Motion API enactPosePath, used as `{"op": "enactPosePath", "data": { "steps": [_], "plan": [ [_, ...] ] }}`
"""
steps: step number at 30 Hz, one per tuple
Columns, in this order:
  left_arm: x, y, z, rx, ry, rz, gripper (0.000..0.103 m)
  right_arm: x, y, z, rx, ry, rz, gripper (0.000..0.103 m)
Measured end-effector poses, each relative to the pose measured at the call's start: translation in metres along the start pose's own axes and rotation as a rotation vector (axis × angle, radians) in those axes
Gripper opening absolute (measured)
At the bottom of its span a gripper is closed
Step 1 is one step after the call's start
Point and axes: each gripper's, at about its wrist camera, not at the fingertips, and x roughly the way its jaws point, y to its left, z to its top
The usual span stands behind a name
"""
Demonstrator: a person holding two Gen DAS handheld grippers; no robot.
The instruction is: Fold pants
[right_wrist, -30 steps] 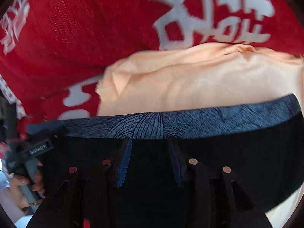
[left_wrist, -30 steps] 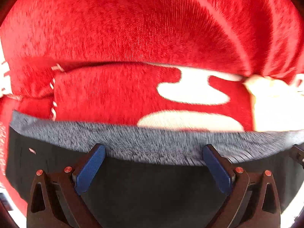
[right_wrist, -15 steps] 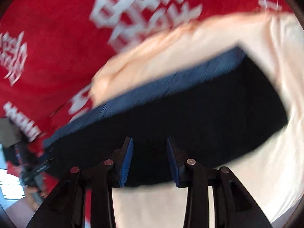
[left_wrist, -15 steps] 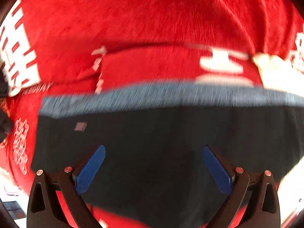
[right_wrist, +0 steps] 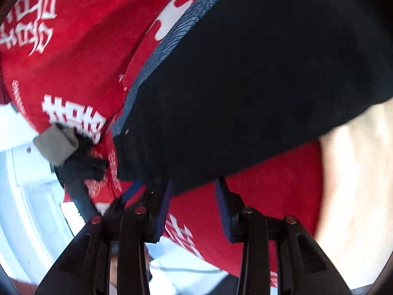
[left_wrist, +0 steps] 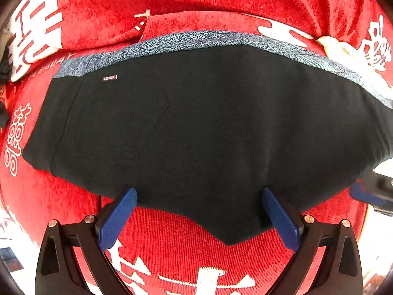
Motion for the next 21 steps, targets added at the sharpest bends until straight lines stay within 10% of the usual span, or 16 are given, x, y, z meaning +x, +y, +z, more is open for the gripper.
{"op": "enactPosePath", "data": {
  "steps": [5,21],
  "plan": [
    [-0.001,0.003,-0.009,-0.018,-0.014,-0.019,0.103,-0.005,-0.009,0.002,0.062,-0.034,-0.03,0.009],
    [-0.046,-0.012,-0.017,-0.008,0.014,-0.007,0.103,-0.054,0.023,-0.007,-0.205,-0.091,-0.338,0.021]
  ]
}}
